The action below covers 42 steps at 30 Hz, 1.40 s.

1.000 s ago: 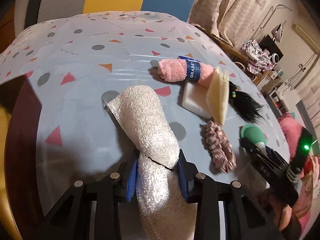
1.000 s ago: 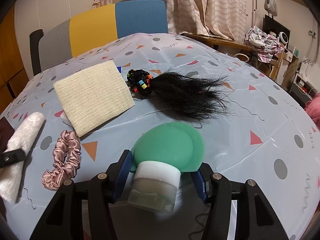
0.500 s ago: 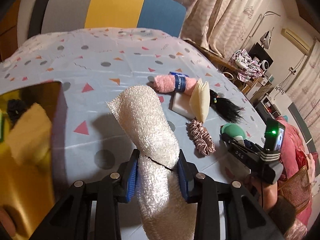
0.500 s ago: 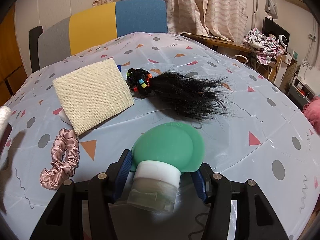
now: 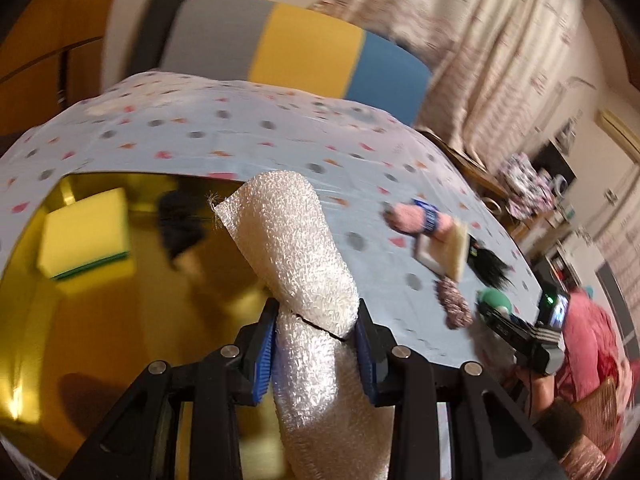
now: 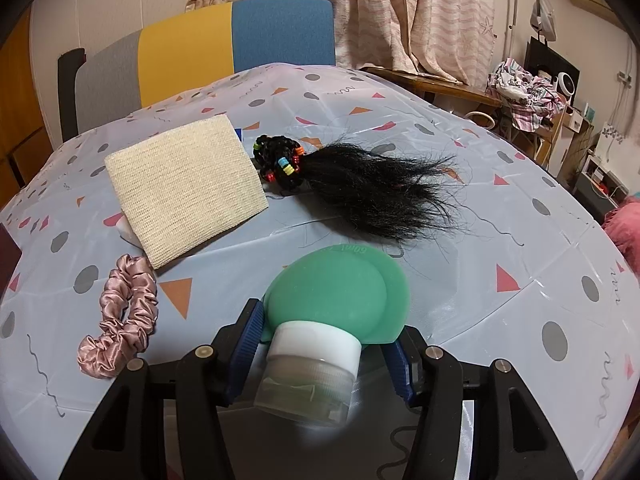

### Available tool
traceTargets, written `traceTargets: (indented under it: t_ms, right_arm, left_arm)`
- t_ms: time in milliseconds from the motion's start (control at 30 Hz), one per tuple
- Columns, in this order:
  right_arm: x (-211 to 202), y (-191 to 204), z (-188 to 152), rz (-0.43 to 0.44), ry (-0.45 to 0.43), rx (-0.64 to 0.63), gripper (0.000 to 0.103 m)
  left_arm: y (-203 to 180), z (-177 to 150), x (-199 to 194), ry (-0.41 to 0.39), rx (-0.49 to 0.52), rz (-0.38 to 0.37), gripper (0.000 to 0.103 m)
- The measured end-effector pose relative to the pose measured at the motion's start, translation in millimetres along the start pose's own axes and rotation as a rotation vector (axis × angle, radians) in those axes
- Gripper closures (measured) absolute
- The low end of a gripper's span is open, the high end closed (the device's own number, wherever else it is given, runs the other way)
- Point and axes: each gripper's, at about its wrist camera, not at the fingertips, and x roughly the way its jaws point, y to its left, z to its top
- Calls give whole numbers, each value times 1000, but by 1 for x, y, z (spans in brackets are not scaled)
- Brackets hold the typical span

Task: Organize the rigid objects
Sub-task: 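Carry the loofah into the gold tray and open the left gripper while the right holds the bottle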

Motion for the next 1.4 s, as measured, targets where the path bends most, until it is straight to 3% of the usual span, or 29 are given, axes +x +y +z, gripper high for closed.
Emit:
traceTargets:
  t_ms: [200,433,533,600,667,800,1067,1267,1400]
  right_arm:
    - [0,1,0,-7,2,-7,45]
    - [0,2,0,-13,2,-13,45]
    - [-1,3,0,-19,2,-17,45]
    - [-2,4,0,-22,1,-20,45]
    - [-2,4,0,-24,-1,-21,45]
    - [-4,4,0,-13,-10,-19,46]
    - [-25,13,0,88,-42,-47,46]
    - [-56,37,-7,244,-40,6,46]
    - [-80,77,-10,382,-34,-20,46]
  left_arm:
    - [52,-5,6,35,-99,64,68]
    - [79,-8,24,94,-124,109,68]
    - [83,-5,24,88,-138,123,56]
    - [83,-4,18,61,-145,118,41]
    - [82,-3,12,39,-148,102,35]
    - [81,-3,0,3,-152,99,35]
    - [82,-11,-21,-17,-151,65,35]
    - [77,-16,-28,-26,-128,45,35]
    - [75,-19,-33,-39,-107,47,35]
